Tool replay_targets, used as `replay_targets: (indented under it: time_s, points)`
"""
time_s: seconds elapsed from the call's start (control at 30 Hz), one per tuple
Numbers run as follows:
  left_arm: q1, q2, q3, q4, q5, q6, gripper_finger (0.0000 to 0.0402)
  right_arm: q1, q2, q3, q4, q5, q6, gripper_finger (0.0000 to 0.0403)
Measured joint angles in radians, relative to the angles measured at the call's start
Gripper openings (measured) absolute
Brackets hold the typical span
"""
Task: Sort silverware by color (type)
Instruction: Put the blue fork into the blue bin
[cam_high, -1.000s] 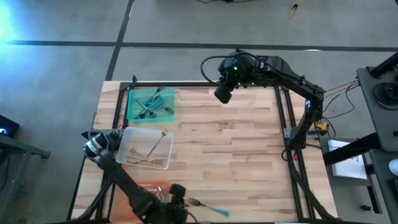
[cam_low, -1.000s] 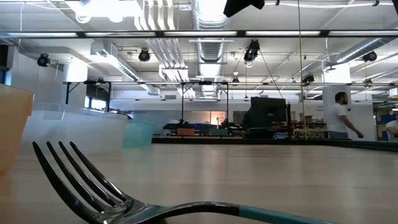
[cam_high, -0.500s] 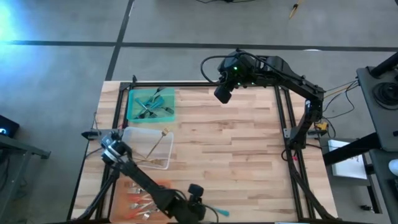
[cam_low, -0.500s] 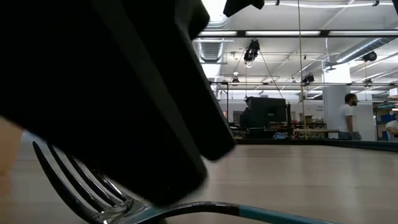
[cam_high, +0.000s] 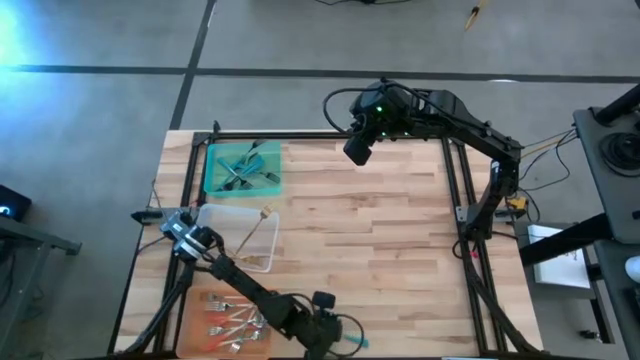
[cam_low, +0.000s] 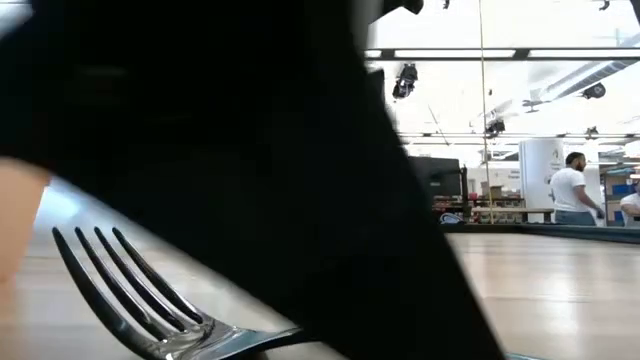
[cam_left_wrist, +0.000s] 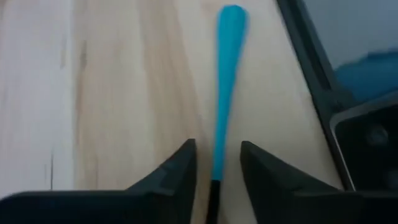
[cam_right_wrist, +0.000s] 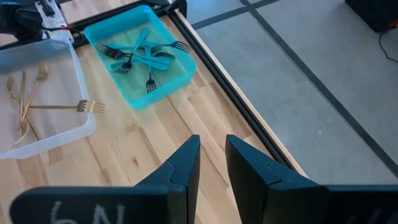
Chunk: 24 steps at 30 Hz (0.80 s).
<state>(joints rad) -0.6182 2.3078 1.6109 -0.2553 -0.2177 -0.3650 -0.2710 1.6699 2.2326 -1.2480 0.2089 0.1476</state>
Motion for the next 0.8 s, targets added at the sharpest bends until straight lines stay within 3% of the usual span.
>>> replay_targets:
  time_s: [0.1,0.27,0.6,0.8]
  points:
    - [0.014,0.010,-0.002,-0.006,0.028,-0.109,0.0069,0.000,0.000,0.000,0.002,0.000,0.000,0.0068]
    - [0.015,0.019,-0.003,-0.029,0.052,-0.139,0.0015,0.000,0.000,0.000,0.003,0.000,0.000,0.0068]
    - [0.026,-0.007,0.003,-0.074,0.080,-0.135,0.0004,0.000,0.000,0.000,0.004,0.000,0.000,0.0068]
    - [0.035,-0.081,-0.007,-0.214,0.042,-0.084,0.0003,0.000,0.000,0.000,0.004,0.000,-0.001,0.0068]
